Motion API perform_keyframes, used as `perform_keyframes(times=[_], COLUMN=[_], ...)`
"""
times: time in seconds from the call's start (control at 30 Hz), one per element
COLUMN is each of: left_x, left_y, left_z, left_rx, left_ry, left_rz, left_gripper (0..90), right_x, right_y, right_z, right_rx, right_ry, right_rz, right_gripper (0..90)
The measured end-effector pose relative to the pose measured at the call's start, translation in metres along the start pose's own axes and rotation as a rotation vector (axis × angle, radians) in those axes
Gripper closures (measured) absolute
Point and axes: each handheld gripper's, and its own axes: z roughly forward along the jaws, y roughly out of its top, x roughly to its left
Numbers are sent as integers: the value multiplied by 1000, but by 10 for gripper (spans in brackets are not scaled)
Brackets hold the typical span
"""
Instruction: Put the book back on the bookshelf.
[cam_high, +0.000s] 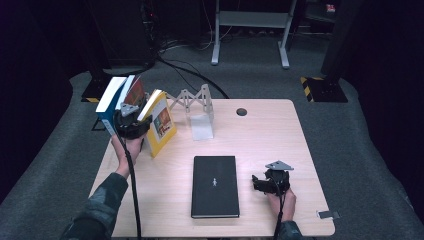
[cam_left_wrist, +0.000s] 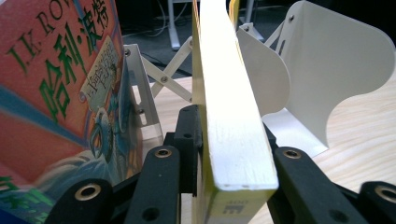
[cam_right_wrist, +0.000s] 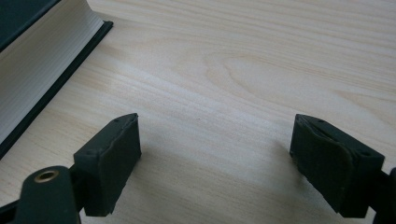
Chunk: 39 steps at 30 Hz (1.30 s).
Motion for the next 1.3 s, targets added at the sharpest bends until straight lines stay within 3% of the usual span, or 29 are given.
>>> perform_keyframes(times=[0.07,0.17,0.3,0.47,0.53,0.6,0.67,0.83,0.93,1.03,1.3], left_x=[1,-1,-6,-4,-3,-3,-4,-9,-7,-2,5], left_y=[4,12,26,41,45,47,47,46,48,53,52], left_z=[2,7,15,27,30,34,34,33,29,31,52], left_rx=[22,64,111,140,154,189,193,159,93,66,72], left_ry=[-33,-47,-34,-14,-19,-23,-27,-1,23,57,90], left_rz=[4,35,78,90,99,132,136,102,50,9,-115], left_gripper=[694,636,574,557,580,675,736,755,754,754,753], right_x=[0,0,0,0,0,0,0,0,0,0,0], right_y=[0,0,0,0,0,0,0,0,0,0,0], right_z=[0,0,0,0,0,0,0,0,0,0,0], right_rx=[0,0,0,1,1,0,1,0,0,0,0], right_ry=[0,0,0,-1,-1,0,-1,1,2,3,3], right_rz=[0,0,1,4,4,2,3,0,3,3,3], right_gripper=[156,156,156,156,156,156,157,157,158,158,159])
